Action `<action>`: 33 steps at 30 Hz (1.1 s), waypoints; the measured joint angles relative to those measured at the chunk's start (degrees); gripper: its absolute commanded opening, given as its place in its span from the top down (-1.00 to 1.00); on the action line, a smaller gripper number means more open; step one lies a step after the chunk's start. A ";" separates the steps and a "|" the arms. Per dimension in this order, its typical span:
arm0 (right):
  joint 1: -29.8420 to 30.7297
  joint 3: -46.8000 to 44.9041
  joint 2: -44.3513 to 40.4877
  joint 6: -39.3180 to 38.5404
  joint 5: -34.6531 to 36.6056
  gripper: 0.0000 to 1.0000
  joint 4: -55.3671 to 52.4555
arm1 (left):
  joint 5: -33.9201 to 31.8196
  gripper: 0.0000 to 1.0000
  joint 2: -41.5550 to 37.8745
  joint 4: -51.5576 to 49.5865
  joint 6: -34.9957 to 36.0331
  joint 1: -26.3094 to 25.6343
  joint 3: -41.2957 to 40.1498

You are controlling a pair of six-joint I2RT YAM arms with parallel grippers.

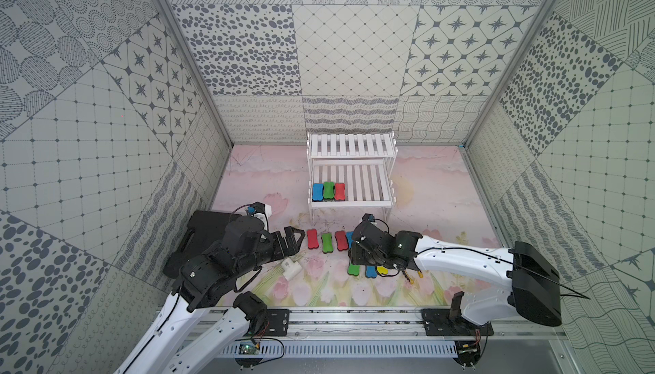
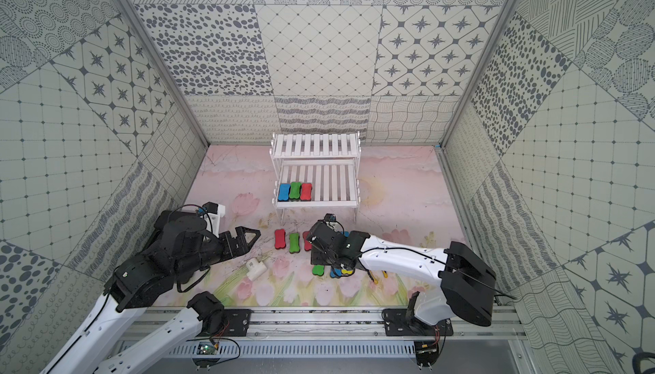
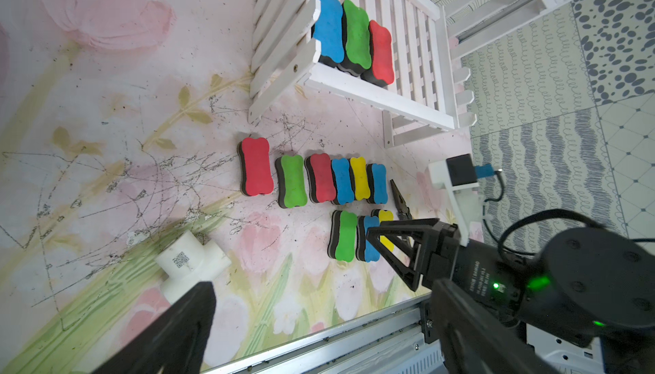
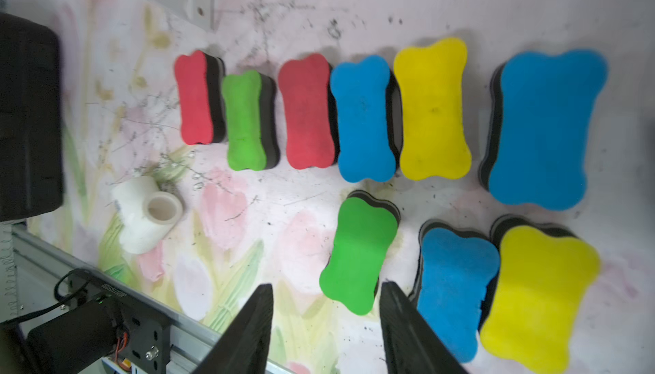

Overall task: Remove the whiteboard erasers from the shelf
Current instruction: Pick up the whiteboard eraser from the shelf.

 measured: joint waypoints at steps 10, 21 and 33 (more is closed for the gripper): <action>0.00 0.66 -13.18 -8.13 8.33 0.08 -5.14 | 3.67 -0.59 10.71 3.45 1.97 -2.08 3.02; -0.63 -8.72 -23.96 -9.88 12.66 0.09 -7.50 | -5.53 -0.27 37.27 7.78 8.72 -14.53 21.44; -4.33 -15.65 -37.64 -9.86 12.74 0.09 -10.71 | -13.29 -0.18 57.79 11.52 15.43 -15.13 34.25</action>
